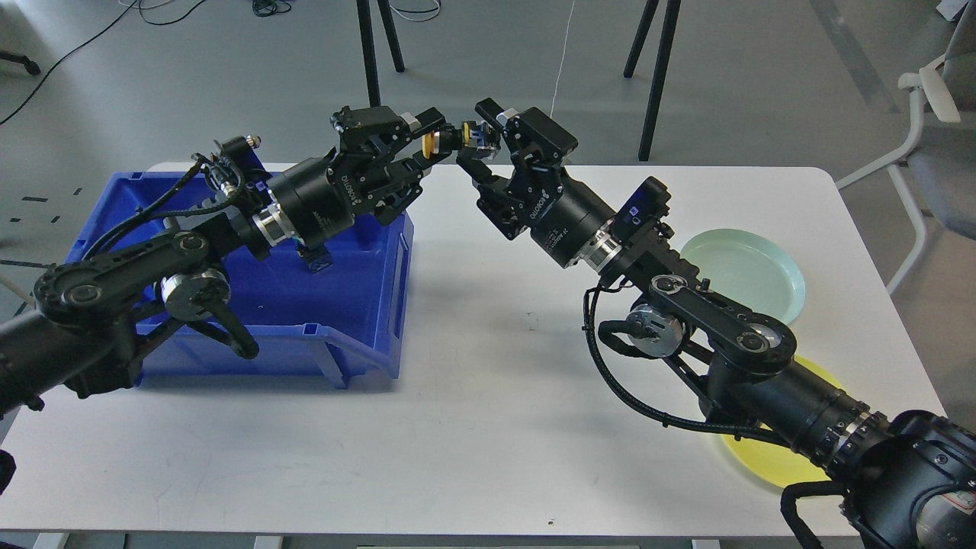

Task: Pass button and place on color plate
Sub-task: 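Bring the right gripper to the left gripper and grasp the button, then open the left gripper and pull the button away with the right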

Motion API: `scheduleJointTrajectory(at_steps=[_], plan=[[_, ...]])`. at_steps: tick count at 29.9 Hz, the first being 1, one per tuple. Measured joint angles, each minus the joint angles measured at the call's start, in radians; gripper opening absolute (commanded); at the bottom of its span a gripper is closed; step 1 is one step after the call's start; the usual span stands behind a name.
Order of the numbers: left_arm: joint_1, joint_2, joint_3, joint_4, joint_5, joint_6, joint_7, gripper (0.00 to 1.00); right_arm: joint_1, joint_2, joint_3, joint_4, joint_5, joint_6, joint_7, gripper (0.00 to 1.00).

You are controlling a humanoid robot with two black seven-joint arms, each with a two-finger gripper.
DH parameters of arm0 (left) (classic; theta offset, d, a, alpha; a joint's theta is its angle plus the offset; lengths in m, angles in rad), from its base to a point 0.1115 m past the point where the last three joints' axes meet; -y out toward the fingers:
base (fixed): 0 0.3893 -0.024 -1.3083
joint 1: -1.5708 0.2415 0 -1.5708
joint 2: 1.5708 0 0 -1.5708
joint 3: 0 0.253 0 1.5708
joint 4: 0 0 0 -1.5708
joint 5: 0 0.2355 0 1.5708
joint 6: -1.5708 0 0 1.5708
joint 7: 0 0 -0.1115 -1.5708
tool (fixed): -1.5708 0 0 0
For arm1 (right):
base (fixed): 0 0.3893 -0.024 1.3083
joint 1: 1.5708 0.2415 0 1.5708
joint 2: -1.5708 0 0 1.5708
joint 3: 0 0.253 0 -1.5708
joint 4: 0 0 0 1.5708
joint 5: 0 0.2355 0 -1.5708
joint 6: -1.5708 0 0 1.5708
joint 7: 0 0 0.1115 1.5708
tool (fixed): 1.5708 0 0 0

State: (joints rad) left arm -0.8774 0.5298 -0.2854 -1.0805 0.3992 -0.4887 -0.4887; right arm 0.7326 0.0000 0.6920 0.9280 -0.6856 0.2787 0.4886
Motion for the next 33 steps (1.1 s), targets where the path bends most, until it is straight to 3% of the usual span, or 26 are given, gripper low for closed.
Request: scheduleJointTrajectory(at_steps=[5, 7, 19, 33], plan=[[0.000, 0.000, -0.001, 0.000, 0.000, 0.000, -0.001, 0.09, -0.002, 0.000, -0.018, 0.011, 0.000, 0.000, 0.000, 0.25], [0.000, 0.000, -0.001, 0.000, 0.000, 0.000, -0.001, 0.09, -0.003, 0.000, -0.022, 0.012, 0.000, -0.002, 0.000, 0.21], [0.000, -0.001, 0.000, 0.000, 0.000, 0.000, 0.000, 0.11, -0.004, 0.000, -0.023, 0.015, -0.001, -0.060, 0.000, 0.08], [0.033, -0.004, -0.036, 0.000, -0.019, -0.001, 0.000, 0.70, -0.003, -0.001, -0.022, 0.013, 0.002, -0.070, 0.000, 0.06]])
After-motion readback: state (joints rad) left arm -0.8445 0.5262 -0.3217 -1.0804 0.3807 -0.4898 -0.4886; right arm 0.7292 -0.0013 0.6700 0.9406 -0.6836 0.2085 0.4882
